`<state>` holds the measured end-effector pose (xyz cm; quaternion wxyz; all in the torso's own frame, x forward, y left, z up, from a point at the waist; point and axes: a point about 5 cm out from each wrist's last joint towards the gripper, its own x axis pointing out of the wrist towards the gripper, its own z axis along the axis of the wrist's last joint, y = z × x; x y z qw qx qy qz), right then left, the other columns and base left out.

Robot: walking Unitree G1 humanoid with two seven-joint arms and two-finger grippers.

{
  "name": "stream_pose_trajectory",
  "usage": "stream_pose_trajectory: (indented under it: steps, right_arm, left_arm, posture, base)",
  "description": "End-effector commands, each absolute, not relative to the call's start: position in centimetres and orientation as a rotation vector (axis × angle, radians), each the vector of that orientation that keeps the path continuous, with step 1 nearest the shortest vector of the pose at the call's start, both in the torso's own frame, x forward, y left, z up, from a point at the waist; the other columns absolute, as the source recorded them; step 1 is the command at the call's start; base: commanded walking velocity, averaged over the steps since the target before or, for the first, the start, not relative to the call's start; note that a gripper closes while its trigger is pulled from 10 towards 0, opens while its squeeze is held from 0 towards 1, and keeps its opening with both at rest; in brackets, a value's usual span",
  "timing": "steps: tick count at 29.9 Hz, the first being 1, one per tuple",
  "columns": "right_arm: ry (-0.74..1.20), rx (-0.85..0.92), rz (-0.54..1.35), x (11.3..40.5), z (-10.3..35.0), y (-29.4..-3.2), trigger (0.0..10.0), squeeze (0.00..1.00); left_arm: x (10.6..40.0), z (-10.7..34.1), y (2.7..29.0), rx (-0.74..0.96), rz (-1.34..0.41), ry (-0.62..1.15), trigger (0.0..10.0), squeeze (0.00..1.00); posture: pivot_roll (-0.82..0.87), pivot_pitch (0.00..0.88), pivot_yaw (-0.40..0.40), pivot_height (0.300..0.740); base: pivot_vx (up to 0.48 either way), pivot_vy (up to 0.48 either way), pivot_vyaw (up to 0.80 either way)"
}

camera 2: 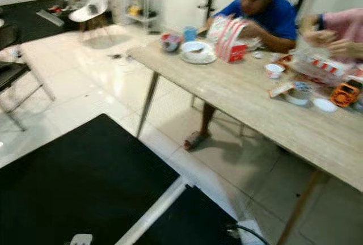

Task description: Restocking fridge

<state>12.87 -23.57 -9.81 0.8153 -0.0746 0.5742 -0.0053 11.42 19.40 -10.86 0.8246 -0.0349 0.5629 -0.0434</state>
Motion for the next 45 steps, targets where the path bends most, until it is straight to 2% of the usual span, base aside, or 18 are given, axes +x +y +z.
stream_pose_trajectory:
  steps: [1, 12, 22, 45]
  right_arm:
    - [1.187, -0.171, -0.023, 13.9, -9.33, -24.04, 10.0, 0.0]
    - [1.173, -0.15, -0.018, 13.9, -9.35, -23.89, 10.0, 0.0]
    - [1.177, -0.159, -0.017, 13.77, -9.38, -23.97, 10.0, 0.0]
    - [1.169, -0.155, -0.011, 14.03, -9.32, -23.84, 10.0, 0.0]
  left_arm:
    - [10.11, -11.28, 19.02, -0.084, -0.093, 1.246, 10.0, 0.0]
    - [10.7, -11.23, 18.34, -0.086, -0.099, 1.239, 10.0, 0.0]
    - [10.51, -11.24, 18.8, -0.087, -0.08, 1.245, 10.0, 0.0]
    - [9.94, -11.39, 18.98, -0.079, -0.05, 1.259, 10.0, 0.0]
  posture:
    - [-0.04, 0.0, 0.013, 0.74]
    - [-0.04, 0.0, 0.017, 0.74]
    - [-0.04, 0.0, 0.014, 0.74]
    - [-0.03, 0.0, 0.018, 0.74]
  base:
    - [0.315, 0.0, 0.0]
    - [0.318, 0.0, 0.0]
    - [0.3, 0.0, 0.0]
    - [0.0, 0.0, 0.0]
